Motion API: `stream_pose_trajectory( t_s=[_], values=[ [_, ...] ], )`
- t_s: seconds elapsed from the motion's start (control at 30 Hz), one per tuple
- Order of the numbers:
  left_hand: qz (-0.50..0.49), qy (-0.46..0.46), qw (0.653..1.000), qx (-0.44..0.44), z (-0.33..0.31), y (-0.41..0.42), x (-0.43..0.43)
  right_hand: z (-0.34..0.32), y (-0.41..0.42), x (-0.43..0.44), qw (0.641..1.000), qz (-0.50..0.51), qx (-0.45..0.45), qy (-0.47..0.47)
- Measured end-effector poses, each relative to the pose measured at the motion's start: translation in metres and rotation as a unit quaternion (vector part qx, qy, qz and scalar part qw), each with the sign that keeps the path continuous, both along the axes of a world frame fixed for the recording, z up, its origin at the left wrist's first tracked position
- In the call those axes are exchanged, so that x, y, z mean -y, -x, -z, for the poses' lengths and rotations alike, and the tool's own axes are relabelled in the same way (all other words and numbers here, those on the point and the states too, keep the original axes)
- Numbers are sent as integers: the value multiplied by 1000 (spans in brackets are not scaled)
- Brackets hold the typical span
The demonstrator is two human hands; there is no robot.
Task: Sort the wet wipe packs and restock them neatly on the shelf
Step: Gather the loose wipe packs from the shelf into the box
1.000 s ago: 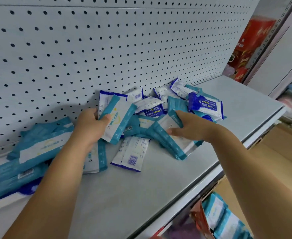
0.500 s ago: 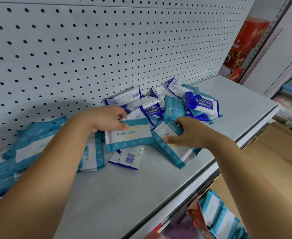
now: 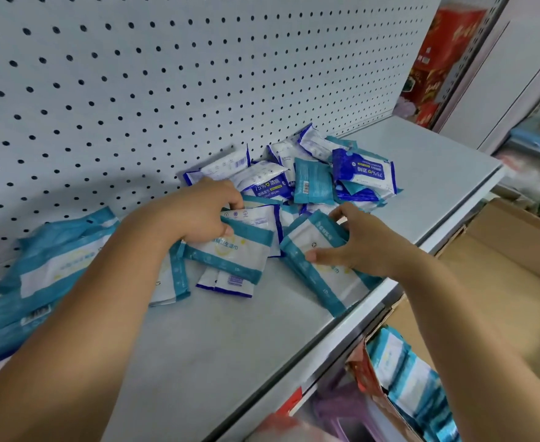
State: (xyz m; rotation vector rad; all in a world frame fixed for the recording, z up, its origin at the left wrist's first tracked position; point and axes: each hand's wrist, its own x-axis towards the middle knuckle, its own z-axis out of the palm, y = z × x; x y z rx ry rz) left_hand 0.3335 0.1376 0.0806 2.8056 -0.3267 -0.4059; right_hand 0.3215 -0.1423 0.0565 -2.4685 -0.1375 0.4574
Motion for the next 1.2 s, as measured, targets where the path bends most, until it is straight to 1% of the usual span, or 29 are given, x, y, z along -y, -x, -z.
stream_pose_trajectory(
  t_s=[0.1,0.17,0.27,0.37,0.43,0.47,0.53,0.57,0.6,0.63,0.67,0.7,0.73,0.8,0.9,0.93,0.97,1.03,1.1,1.2],
  values=[
    [1,5,1000,9,-1,2,1,-3,7,9,994,65,27,-83],
    [-13,28,999,27,-2,3,2,-4,11,14,983,99,59,-143],
    [-48,103,990,80,-2,4,8,-3,18,17,957,142,121,-223],
    [-88,230,961,123,0,10,23,1,24,20,920,190,151,-308],
    [-119,342,924,123,6,14,36,5,31,22,889,223,143,-374],
    [-136,403,898,109,10,17,45,7,35,24,869,239,138,-410],
    [-172,522,831,80,18,23,64,12,44,27,833,266,131,-467],
    [-188,572,796,64,20,28,77,15,49,29,821,277,131,-482],
    [-200,608,767,45,22,33,89,17,55,31,812,284,131,-492],
    [-207,632,746,25,25,37,102,19,61,34,806,287,130,-502],
    [-210,642,737,6,30,41,115,22,67,37,800,291,124,-510],
    [-205,642,739,-10,33,47,127,23,74,42,797,299,117,-512],
    [-189,631,753,-21,36,51,139,25,81,47,794,312,109,-511],
    [-136,585,799,-20,44,59,159,28,96,59,784,343,97,-508],
    [-36,475,878,-44,49,69,194,40,116,90,775,412,92,-470],
    [-17,446,893,-53,53,71,208,45,124,101,774,430,92,-456],
    [-9,436,898,-63,56,74,224,51,133,114,768,446,90,-451],
    [-14,437,895,-85,69,77,256,63,152,138,742,488,94,-451],
    [-37,435,893,-108,86,78,288,77,172,164,706,537,105,-451],
    [-66,422,892,-148,120,79,332,113,203,206,650,627,94,-418]
  ],
)
